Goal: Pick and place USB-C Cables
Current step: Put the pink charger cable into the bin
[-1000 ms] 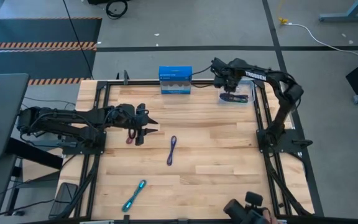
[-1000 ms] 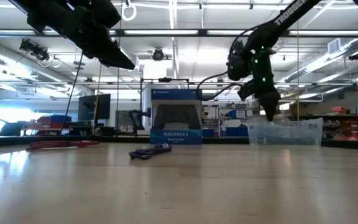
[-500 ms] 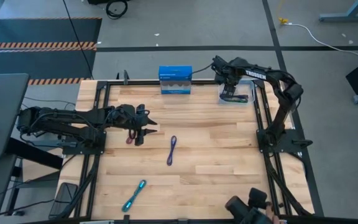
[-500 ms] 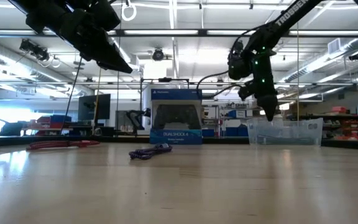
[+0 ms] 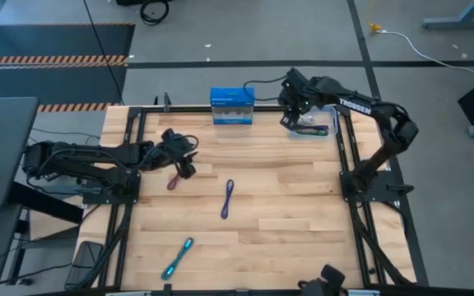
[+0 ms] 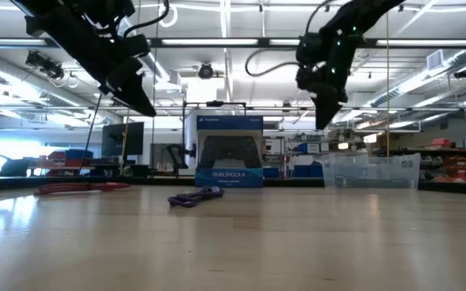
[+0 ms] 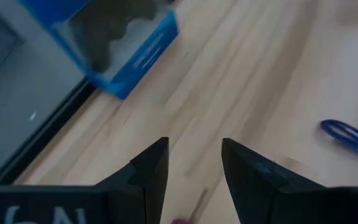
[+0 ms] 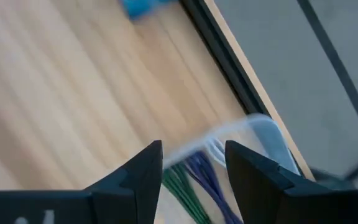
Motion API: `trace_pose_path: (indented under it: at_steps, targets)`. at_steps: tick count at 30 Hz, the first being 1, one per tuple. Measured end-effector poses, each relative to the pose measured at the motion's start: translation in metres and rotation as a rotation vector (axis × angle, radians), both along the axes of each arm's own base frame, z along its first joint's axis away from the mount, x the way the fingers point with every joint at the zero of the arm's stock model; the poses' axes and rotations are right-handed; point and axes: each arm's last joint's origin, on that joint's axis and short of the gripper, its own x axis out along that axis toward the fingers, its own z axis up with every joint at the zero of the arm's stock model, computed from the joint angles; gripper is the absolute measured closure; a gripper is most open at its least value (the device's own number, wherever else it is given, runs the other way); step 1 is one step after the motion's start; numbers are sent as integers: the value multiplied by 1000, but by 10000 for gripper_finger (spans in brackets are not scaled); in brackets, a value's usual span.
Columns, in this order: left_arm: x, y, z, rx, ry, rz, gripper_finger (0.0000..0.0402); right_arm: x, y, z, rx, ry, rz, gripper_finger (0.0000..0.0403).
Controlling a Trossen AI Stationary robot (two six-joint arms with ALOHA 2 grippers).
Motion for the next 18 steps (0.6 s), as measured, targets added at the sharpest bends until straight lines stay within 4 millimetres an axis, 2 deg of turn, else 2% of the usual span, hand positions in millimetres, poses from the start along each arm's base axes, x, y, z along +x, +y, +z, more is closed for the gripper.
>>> trace_pose_path:
  at_steps: [9, 18]
  targets:
    - [-12, 14, -9, -96, 52, 178, 244, 38, 48, 11, 62, -185, 178, 222]
    - [-17, 22, -13, -208, 62, 185, 244, 86, 108, 23, 30, -408, 397, 222]
